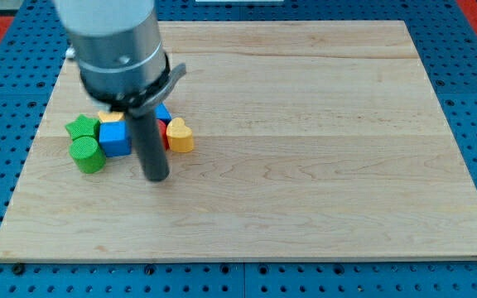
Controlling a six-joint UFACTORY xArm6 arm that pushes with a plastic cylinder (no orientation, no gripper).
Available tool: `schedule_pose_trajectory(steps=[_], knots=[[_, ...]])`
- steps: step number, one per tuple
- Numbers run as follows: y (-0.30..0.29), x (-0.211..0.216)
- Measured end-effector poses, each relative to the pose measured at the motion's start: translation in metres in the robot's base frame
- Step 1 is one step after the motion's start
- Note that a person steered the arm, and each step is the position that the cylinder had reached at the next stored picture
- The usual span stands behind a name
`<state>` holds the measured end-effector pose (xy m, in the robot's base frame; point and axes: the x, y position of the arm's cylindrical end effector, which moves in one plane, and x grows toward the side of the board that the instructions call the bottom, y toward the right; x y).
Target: Place the green star at bottom to the hexagon
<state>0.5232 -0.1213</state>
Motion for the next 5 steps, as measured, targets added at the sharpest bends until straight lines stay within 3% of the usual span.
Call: schedule_pose_trajectory(steps=[1,2,4,5], knots=[[-0.095,0.007],[-0.148,-0.004],[-0.084,-0.019],[-0.114,0.005]])
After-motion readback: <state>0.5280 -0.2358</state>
